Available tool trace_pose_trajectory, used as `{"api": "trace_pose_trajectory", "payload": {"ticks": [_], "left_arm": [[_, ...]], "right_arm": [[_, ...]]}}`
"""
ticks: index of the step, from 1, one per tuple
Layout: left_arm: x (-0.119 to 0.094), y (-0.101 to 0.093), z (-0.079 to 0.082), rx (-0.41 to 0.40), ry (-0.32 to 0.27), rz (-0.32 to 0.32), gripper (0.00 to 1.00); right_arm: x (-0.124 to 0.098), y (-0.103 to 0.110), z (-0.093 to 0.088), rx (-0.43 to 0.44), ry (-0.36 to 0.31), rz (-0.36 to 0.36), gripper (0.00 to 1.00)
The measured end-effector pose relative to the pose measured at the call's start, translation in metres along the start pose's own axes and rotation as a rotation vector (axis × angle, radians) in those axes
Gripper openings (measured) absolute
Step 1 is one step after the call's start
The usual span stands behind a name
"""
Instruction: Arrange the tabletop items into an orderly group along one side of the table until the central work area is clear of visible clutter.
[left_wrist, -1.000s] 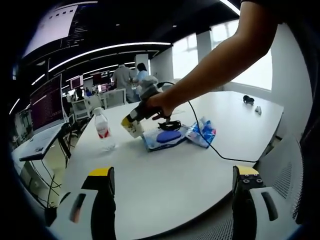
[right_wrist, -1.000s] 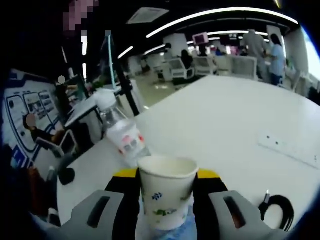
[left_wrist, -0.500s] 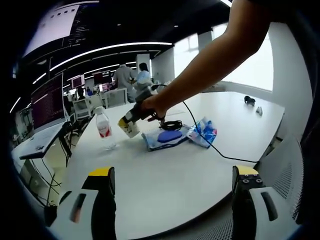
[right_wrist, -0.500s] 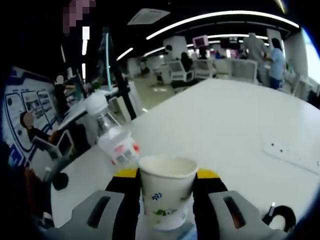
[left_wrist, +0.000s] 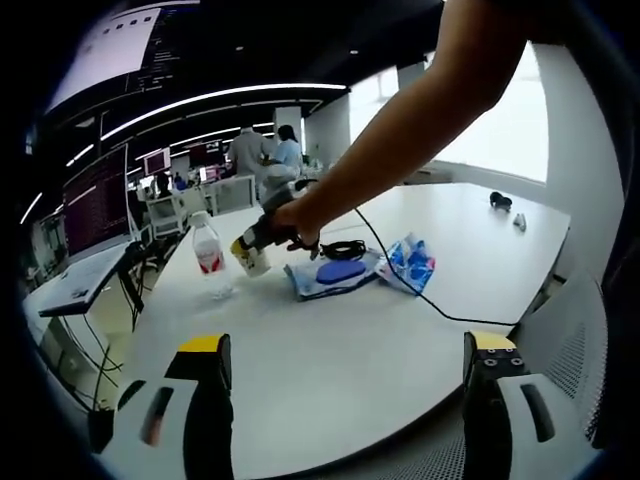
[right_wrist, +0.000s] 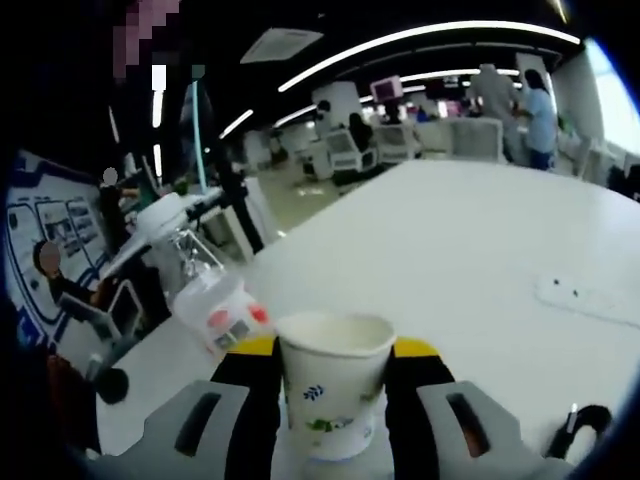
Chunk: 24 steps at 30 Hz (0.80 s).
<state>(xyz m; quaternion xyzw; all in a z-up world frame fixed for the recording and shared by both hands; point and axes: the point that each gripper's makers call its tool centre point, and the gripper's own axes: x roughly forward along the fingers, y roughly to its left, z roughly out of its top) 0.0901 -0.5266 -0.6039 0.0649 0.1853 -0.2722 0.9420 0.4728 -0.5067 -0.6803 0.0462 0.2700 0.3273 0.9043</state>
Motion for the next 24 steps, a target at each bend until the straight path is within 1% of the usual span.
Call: {"api": "trace_pose_trajectory", "payload": {"ticks": [2, 3, 5, 10, 11, 13, 17, 20, 24], "left_arm": [[0.0, 0.0, 0.0, -0.001, 0.0, -0.001, 0.96], [0.0, 0.0, 0.0, -0.002, 0.0, -0.001, 0.96], [0.0, 0.0, 0.0, -0.002, 0.002, -0.001, 0.96], [0.001, -0.001, 0.0, -0.004, 0.001, -0.001, 0.96], [0.001, 0.0, 0.0, -0.005, 0.003, -0.001, 0.96], [0.001, 0.0, 0.0, -0.007, 0.001, 0.0, 0.96], [0.001, 0.0, -0.001, -0.006, 0.005, 0.001, 0.96], [0.001, 0.0, -0.001, -0.008, 0.006, 0.001, 0.96], [0.001, 0.0, -0.002, -0.009, 0.008, 0.0, 0.95]], "right_arm": [[0.002, 0.005, 0.0, -0.009, -0.009, 0.001, 0.37], [0.001, 0.003, 0.001, -0.012, -0.013, 0.0, 0.37], [0.005, 0.006, 0.002, -0.025, -0.02, 0.002, 0.37], [0.01, 0.003, -0.002, -0.052, -0.035, -0.004, 0.37], [0.009, 0.002, 0.0, -0.059, -0.058, -0.007, 0.37], [0.011, -0.002, 0.0, -0.055, -0.076, -0.008, 0.37], [0.009, 0.003, 0.001, -0.064, -0.102, 0.003, 0.38], [0.002, 0.005, -0.003, -0.063, -0.122, 0.008, 0.38], [-0.002, 0.008, -0.008, -0.05, -0.119, 0.024, 0.4]]}}
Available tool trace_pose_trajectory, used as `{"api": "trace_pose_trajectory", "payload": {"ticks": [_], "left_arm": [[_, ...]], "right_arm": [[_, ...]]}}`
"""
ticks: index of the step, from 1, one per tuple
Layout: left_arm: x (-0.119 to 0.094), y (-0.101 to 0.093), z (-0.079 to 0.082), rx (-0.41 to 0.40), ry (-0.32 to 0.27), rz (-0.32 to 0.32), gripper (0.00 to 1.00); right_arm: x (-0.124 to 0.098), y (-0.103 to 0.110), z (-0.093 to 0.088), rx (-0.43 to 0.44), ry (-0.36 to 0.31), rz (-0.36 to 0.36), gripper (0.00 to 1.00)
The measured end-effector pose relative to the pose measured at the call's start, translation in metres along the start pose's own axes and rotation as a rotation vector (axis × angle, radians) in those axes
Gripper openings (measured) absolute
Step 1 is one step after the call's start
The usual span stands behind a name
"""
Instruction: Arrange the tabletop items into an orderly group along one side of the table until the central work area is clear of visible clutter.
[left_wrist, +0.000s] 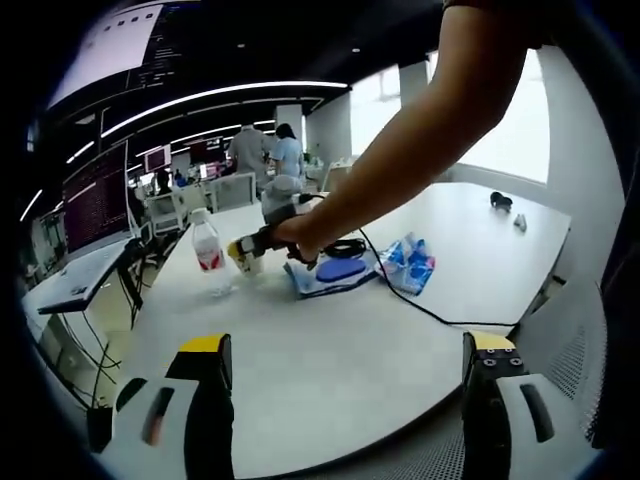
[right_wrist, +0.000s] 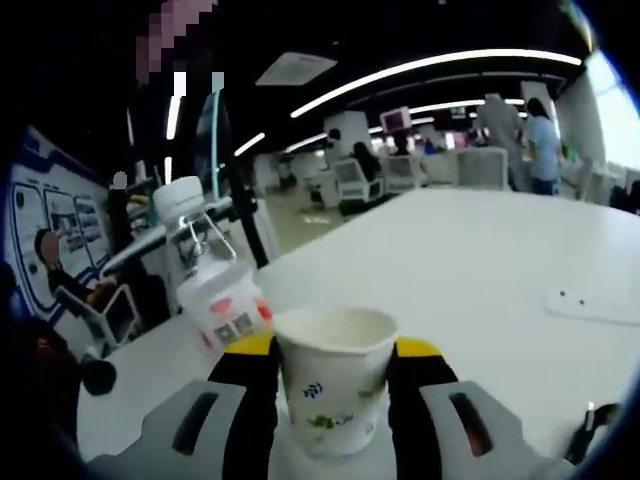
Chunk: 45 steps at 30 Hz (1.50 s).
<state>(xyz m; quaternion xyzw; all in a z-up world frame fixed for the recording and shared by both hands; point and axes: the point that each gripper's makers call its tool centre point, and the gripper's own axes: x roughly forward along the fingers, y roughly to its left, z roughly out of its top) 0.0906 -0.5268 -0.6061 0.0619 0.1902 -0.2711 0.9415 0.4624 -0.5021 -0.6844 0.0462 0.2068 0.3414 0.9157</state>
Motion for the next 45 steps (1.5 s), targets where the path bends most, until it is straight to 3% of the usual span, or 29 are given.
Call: {"api": "trace_pose_trajectory", "payload": {"ticks": [29, 35, 45], "left_arm": [[0.0, -0.001, 0.001, 0.002, -0.002, -0.001, 0.96], [0.0, -0.001, 0.0, 0.002, 0.0, 0.0, 0.96], [0.0, -0.001, 0.001, 0.004, 0.003, 0.002, 0.96]], "right_arm": [[-0.016, 0.01, -0.024, -0.121, 0.09, 0.026, 0.39], [-0.015, 0.012, -0.032, -0.163, 0.136, 0.03, 0.39], [-0.019, 0.007, -0.049, -0.162, 0.191, 0.018, 0.35]]}}
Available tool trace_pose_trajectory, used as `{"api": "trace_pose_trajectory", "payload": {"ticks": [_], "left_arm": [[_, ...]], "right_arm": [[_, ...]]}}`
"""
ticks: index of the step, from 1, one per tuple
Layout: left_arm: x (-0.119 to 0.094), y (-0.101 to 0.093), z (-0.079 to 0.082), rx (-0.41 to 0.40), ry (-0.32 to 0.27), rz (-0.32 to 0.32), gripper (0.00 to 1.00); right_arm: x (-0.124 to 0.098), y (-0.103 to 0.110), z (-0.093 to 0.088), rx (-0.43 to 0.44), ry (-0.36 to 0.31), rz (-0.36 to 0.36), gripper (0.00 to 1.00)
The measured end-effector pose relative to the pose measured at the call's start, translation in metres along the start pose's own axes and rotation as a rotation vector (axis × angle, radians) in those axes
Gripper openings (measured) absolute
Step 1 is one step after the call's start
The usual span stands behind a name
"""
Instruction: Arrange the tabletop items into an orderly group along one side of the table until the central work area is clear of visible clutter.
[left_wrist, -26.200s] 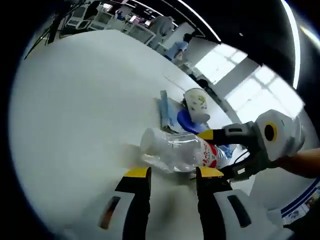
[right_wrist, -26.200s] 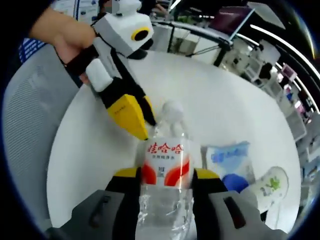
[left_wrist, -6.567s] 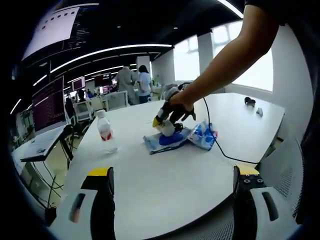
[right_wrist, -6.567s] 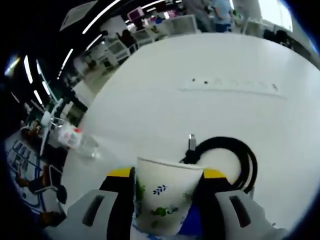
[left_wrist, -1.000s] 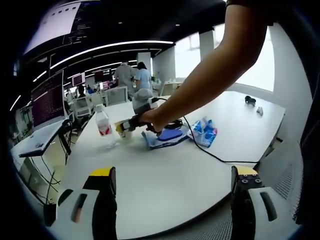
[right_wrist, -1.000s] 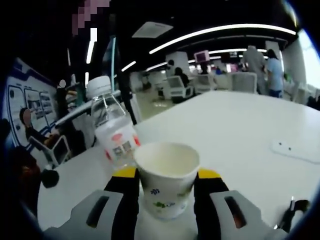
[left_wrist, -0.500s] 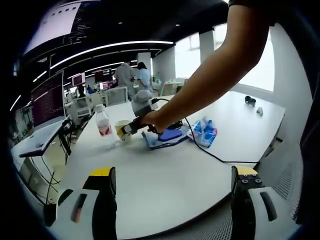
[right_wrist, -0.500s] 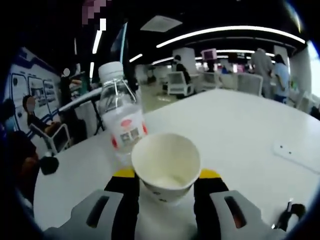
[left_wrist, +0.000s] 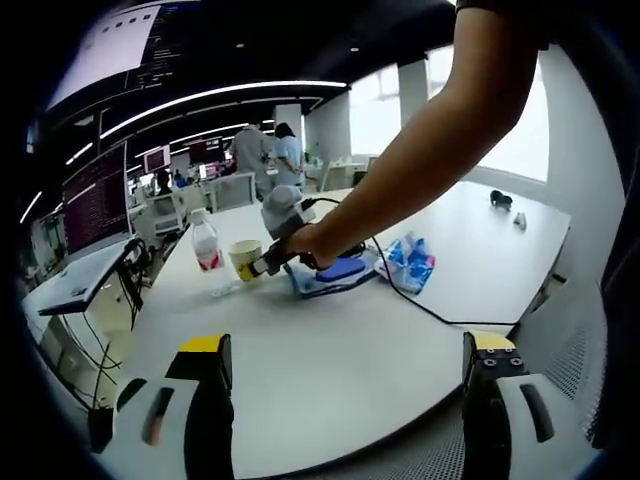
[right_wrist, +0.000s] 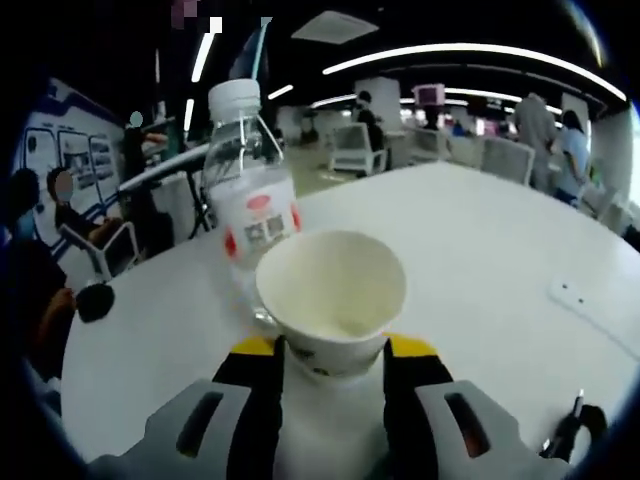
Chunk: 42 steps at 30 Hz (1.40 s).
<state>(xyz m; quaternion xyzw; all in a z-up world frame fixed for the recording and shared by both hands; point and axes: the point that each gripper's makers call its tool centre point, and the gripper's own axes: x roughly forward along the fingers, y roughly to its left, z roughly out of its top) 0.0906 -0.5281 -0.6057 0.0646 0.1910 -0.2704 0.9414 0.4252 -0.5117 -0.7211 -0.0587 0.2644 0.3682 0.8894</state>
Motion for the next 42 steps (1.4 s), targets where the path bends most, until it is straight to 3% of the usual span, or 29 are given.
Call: {"api": "trace_pose_trajectory", "payload": {"ticks": [17, 42], "left_arm": [[0.0, -0.001, -0.001, 0.007, 0.005, -0.005, 0.96], [0.0, -0.003, -0.001, 0.01, 0.005, -0.017, 0.96]], "right_arm": [[0.002, -0.005, -0.001, 0.013, 0.013, -0.004, 0.36], [-0.009, -0.002, 0.001, 0.034, 0.02, 0.006, 0.46]]}}
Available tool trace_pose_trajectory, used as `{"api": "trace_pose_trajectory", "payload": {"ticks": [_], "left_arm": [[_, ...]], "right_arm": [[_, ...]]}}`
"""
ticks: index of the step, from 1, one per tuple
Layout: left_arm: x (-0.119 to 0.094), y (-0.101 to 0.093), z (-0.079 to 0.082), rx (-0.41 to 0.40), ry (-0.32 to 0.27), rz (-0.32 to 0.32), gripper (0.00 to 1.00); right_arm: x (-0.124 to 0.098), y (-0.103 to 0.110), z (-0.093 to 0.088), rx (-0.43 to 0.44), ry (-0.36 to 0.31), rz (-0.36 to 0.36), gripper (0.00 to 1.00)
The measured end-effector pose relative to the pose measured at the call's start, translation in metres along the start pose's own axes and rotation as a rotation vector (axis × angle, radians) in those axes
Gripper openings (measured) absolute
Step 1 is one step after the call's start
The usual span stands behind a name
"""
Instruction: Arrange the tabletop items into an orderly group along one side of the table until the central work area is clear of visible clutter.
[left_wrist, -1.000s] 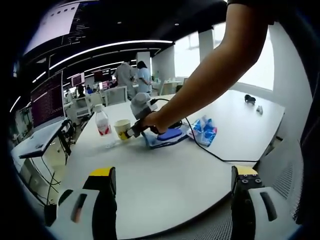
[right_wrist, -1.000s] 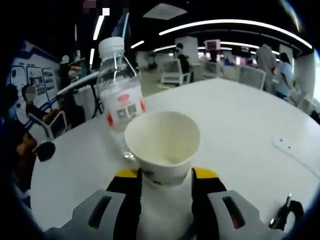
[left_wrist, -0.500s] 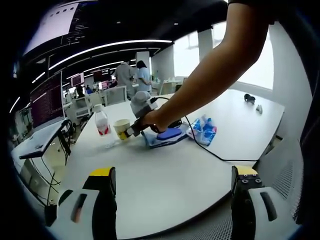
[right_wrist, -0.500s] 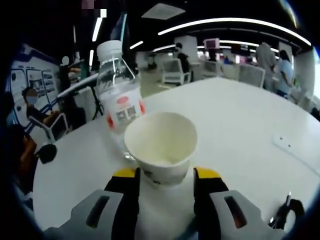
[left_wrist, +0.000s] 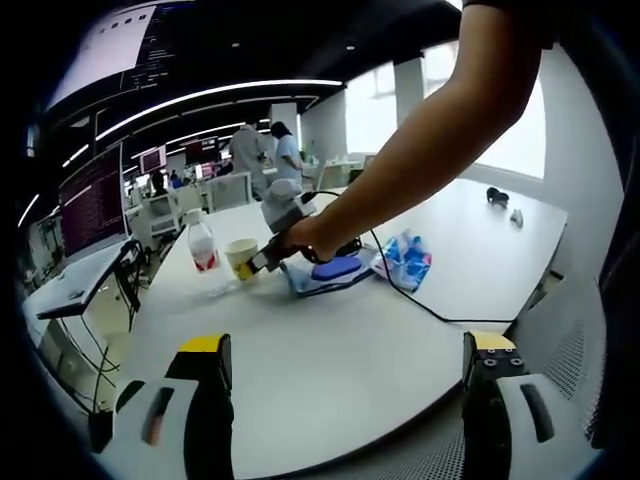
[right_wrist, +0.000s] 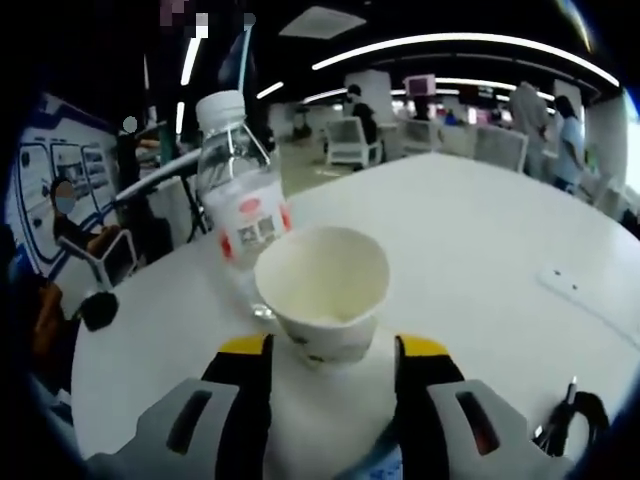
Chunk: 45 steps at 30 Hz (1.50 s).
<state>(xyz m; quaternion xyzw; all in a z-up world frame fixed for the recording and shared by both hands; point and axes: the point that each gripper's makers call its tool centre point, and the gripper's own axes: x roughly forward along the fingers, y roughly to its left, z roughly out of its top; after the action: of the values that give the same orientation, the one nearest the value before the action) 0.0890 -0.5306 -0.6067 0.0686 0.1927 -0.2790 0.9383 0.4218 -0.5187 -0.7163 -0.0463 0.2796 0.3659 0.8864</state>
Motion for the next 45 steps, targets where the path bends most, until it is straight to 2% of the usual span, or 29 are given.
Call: {"api": "trace_pose_trajectory", "payload": {"ticks": [10, 18, 29, 39, 45], "left_arm": [[-0.001, -0.002, 0.002, 0.003, -0.011, -0.009, 0.96], [-0.002, -0.002, 0.003, 0.002, -0.023, -0.007, 0.96], [-0.002, -0.003, 0.004, 0.006, -0.03, -0.016, 0.96], [-0.003, -0.005, 0.006, 0.009, -0.036, -0.022, 0.96], [-0.003, -0.005, 0.007, 0.008, -0.044, -0.025, 0.96]], "right_arm": [[-0.015, 0.004, -0.005, -0.027, 0.012, 0.014, 0.54], [-0.043, 0.0, -0.011, -0.021, -0.003, 0.009, 0.62], [-0.079, -0.016, -0.002, 0.013, -0.048, -0.016, 0.71], [-0.108, -0.015, 0.001, 0.004, -0.071, -0.017, 0.78], [-0.131, -0.015, -0.005, 0.02, -0.077, -0.024, 0.81]]}}
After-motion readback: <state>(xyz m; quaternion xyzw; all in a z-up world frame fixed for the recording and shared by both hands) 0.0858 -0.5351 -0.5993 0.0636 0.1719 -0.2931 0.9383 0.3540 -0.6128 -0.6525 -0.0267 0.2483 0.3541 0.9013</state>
